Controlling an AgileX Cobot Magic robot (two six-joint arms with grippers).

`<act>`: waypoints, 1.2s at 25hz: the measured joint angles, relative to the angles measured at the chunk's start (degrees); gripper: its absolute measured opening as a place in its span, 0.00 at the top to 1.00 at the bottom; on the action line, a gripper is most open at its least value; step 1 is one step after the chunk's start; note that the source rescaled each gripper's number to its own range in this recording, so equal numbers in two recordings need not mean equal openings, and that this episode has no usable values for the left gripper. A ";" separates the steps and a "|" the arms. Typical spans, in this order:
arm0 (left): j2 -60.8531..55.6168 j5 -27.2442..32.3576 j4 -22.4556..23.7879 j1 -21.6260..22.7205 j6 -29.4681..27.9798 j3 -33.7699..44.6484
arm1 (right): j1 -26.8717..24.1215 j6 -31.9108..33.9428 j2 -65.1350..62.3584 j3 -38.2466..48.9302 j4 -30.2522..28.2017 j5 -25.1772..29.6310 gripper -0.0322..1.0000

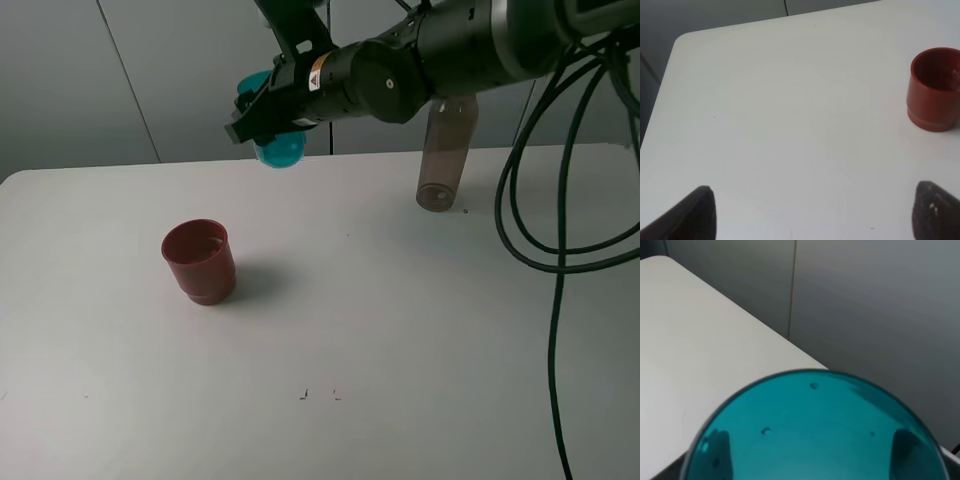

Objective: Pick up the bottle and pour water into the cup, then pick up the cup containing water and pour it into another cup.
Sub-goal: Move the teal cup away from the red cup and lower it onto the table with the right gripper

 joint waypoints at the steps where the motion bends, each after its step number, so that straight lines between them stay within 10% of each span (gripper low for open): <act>1: 0.00 0.00 0.00 0.00 0.00 0.00 | -0.13 -0.82 -1.08 2.19 1.17 -0.54 0.89; 13: 0.00 0.00 0.00 0.00 0.00 0.00 | -5.91 -3.56 -8.00 22.75 5.62 -6.40 0.89; 21: 0.00 0.00 0.00 0.00 0.00 0.00 | -12.59 -2.85 -8.18 38.20 4.08 -35.88 0.89; 30: 0.00 0.00 0.00 0.00 0.00 0.00 | -18.29 -2.85 -8.27 41.59 4.42 -36.93 0.89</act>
